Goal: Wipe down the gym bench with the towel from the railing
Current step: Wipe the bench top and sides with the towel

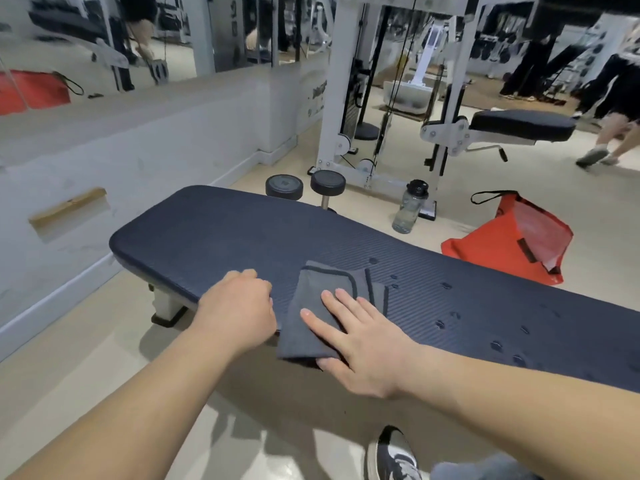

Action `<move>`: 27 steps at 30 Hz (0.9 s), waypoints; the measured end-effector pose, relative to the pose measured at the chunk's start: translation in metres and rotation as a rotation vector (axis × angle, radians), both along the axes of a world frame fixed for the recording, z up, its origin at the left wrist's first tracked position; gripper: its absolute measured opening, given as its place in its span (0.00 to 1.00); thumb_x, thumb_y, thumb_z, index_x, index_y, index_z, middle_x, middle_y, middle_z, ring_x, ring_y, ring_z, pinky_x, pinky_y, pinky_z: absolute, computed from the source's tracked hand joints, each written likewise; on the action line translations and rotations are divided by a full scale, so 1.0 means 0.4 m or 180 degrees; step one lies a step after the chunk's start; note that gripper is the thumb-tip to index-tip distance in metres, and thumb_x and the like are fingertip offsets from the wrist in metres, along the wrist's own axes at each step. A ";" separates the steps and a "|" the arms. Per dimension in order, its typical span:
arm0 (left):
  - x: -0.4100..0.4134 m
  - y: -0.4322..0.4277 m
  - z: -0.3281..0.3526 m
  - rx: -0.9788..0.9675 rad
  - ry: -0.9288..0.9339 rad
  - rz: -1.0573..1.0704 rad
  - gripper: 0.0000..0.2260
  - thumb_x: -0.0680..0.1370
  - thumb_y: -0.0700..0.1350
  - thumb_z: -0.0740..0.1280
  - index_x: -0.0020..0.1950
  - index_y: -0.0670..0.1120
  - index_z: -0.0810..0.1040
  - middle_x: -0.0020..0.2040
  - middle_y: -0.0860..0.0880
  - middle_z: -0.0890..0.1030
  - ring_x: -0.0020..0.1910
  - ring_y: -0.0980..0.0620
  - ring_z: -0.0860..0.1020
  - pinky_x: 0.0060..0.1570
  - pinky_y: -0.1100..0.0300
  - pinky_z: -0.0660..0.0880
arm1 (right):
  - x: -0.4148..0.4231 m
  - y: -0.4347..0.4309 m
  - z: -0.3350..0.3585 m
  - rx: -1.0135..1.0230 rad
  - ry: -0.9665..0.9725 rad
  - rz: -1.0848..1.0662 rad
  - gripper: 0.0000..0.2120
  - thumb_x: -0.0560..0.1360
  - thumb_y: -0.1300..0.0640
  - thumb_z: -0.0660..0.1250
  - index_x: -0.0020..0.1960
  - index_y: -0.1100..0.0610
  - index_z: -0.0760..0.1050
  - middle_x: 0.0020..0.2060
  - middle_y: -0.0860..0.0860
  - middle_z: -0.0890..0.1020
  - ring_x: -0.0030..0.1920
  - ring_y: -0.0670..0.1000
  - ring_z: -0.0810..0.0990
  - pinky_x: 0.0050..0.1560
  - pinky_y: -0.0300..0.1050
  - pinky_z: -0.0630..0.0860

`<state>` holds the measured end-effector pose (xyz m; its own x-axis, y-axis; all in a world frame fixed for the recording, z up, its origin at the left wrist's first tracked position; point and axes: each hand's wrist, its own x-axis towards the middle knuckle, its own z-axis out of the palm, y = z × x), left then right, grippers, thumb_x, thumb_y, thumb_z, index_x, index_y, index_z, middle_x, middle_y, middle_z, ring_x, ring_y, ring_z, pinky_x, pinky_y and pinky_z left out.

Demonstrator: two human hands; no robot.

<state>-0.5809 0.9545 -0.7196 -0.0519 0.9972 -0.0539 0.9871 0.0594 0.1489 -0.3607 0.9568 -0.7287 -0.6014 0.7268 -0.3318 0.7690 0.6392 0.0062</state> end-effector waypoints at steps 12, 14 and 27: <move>0.031 0.000 -0.051 0.0238 -0.0040 -0.0376 0.11 0.81 0.51 0.56 0.47 0.49 0.75 0.60 0.52 0.72 0.60 0.49 0.72 0.53 0.51 0.77 | 0.058 0.402 -0.028 0.0083 0.0202 -0.1235 0.32 0.82 0.33 0.45 0.83 0.39 0.42 0.84 0.55 0.43 0.84 0.56 0.41 0.82 0.54 0.41; 0.041 0.002 -0.056 0.0285 -0.0016 -0.0459 0.11 0.81 0.51 0.56 0.48 0.48 0.76 0.60 0.51 0.73 0.61 0.49 0.73 0.56 0.53 0.75 | 0.049 0.426 -0.035 0.0088 0.0169 -0.1402 0.32 0.82 0.33 0.43 0.83 0.39 0.41 0.84 0.55 0.42 0.84 0.57 0.40 0.82 0.56 0.42; 0.092 0.030 -0.060 0.0548 -0.0029 -0.0619 0.08 0.79 0.50 0.58 0.46 0.49 0.74 0.59 0.54 0.74 0.58 0.51 0.72 0.41 0.56 0.73 | 0.128 0.124 0.017 -0.0432 -0.0343 -0.0555 0.32 0.83 0.34 0.42 0.80 0.38 0.29 0.81 0.51 0.29 0.80 0.53 0.26 0.81 0.54 0.33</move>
<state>-0.5439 0.9664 -0.7437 0.1415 0.9829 0.1180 0.9760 -0.1584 0.1494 -0.3094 1.0065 -0.7219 -0.4266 0.7608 -0.4890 0.8673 0.4974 0.0172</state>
